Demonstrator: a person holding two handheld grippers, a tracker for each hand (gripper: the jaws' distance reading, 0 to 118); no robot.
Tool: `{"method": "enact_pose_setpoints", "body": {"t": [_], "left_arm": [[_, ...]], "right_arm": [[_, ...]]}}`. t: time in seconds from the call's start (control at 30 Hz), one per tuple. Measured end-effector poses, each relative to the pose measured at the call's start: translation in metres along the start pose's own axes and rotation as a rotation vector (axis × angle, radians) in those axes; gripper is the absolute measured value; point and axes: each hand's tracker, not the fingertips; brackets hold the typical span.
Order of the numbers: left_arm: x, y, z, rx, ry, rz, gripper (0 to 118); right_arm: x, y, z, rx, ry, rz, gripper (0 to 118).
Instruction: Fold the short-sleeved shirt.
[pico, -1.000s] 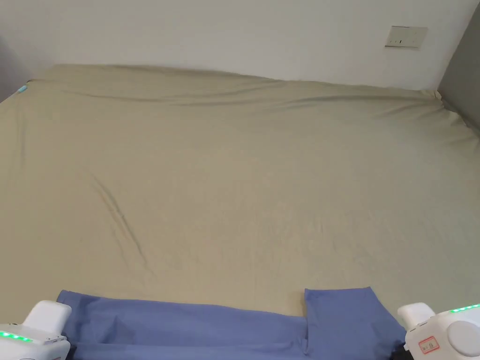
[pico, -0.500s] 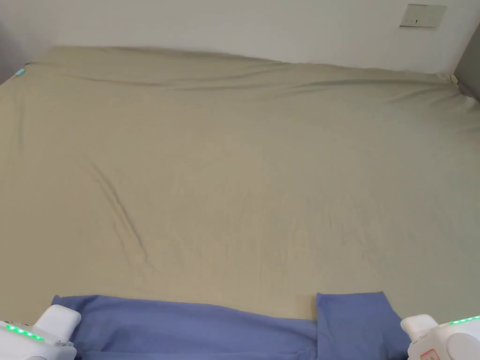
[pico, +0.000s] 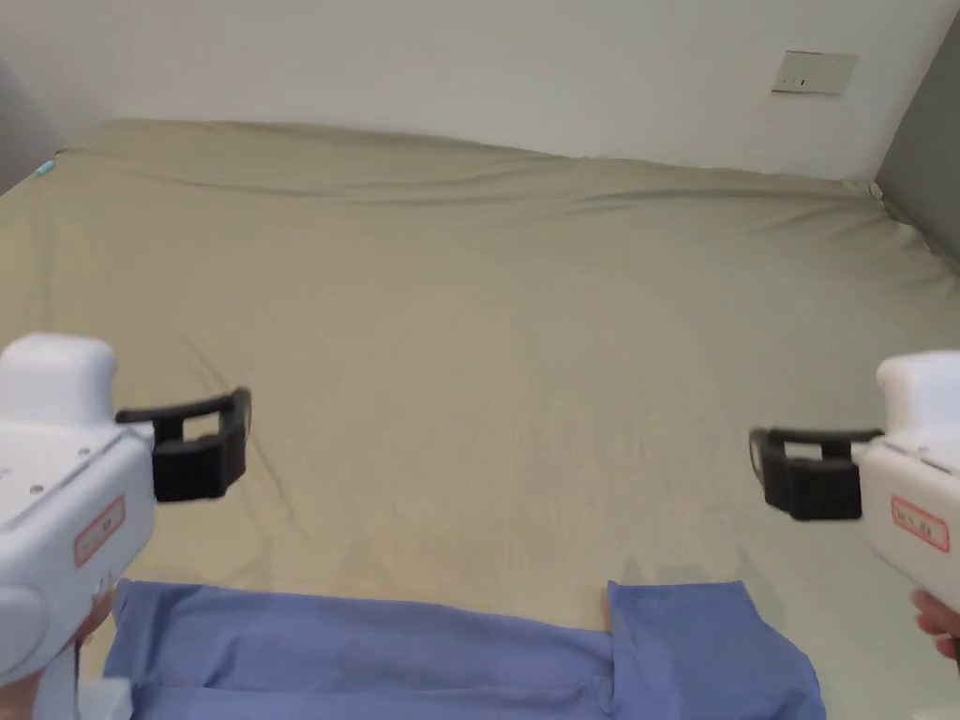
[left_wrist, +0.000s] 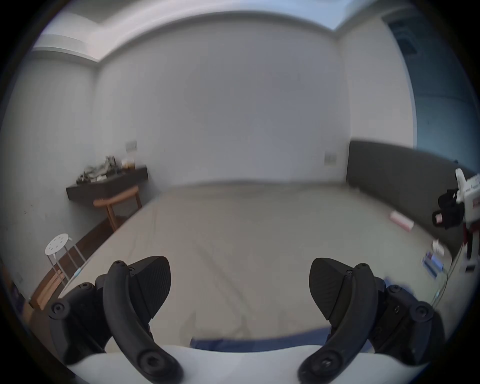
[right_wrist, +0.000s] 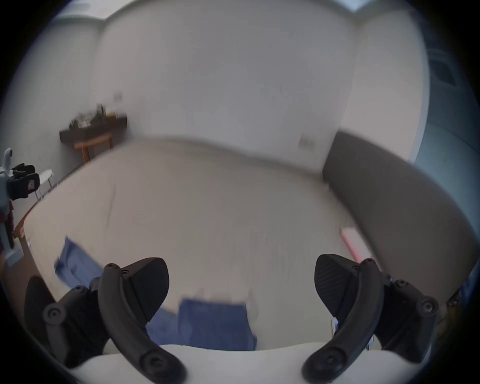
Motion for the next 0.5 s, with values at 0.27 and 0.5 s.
{"method": "enact_pose_setpoints", "body": {"t": [0.27, 0.5], "left_arm": [[0.060, 0.029, 0.030, 0.213, 0.036, -0.063, 71], [0.089, 0.019, 0.038, 0.245, 0.040, -0.118, 3]], "right_arm": [[-0.070, 0.013, 0.032, 0.258, 0.010, -0.024, 63], [-0.130, 0.010, 0.057, 0.357, -0.029, 0.036, 0]]}}
